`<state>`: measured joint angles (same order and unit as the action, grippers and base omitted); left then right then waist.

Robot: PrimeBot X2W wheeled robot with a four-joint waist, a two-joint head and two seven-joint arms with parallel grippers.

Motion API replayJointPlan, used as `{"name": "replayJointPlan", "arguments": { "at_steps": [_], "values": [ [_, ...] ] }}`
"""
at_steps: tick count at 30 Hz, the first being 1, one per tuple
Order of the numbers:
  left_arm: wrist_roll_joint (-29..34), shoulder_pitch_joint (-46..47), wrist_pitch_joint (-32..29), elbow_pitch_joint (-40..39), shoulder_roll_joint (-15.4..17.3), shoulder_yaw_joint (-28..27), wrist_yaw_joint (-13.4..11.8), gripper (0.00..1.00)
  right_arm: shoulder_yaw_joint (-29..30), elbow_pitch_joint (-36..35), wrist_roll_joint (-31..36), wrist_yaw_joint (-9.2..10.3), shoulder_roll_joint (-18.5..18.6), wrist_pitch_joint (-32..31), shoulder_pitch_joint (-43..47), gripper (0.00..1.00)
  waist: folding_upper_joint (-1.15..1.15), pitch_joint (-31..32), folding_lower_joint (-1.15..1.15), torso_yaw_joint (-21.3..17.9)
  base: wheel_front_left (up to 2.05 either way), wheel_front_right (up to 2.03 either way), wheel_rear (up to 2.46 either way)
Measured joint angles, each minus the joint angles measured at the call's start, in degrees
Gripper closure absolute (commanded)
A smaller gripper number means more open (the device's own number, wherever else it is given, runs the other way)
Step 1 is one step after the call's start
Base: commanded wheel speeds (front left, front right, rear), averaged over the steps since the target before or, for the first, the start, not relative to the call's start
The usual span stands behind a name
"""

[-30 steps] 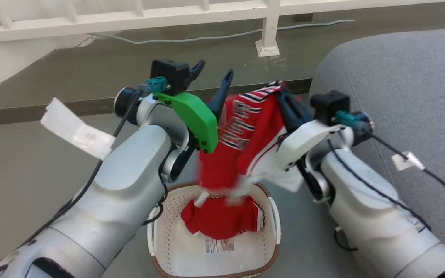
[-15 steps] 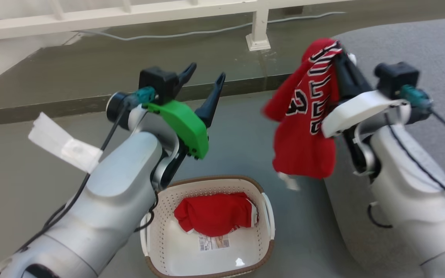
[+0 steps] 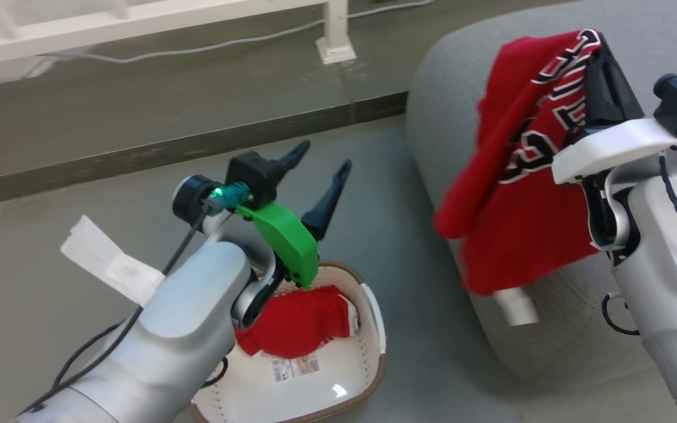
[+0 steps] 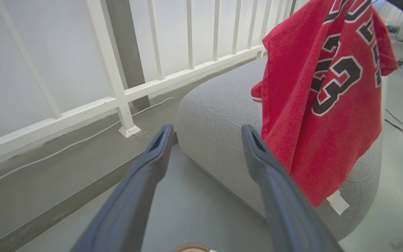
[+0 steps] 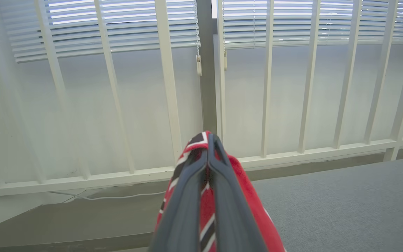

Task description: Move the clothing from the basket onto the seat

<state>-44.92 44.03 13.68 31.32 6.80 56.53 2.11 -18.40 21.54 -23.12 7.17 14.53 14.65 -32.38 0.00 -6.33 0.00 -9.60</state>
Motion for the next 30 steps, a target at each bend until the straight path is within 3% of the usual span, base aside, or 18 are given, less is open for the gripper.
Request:
{"name": "replayJointPlan", "arguments": {
  "at_steps": [21,30],
  "values": [
    [3.91,-4.29,0.55,-5.09,1.49,2.83,0.89,0.00,7.72,-5.83,0.49,-0.01,0.25,0.00,6.77,1.00,0.00,-2.60,0.00,-13.92,0.00,0.00,0.00],
    [6.23,-4.54,0.56,-7.94,1.58,4.24,0.56,0.00,10.99,-7.22,0.35,-0.33,0.41,0.00,7.15,1.00,0.00,-6.18,0.00,-16.90,0.00,0.00,0.00]
  ]
}}
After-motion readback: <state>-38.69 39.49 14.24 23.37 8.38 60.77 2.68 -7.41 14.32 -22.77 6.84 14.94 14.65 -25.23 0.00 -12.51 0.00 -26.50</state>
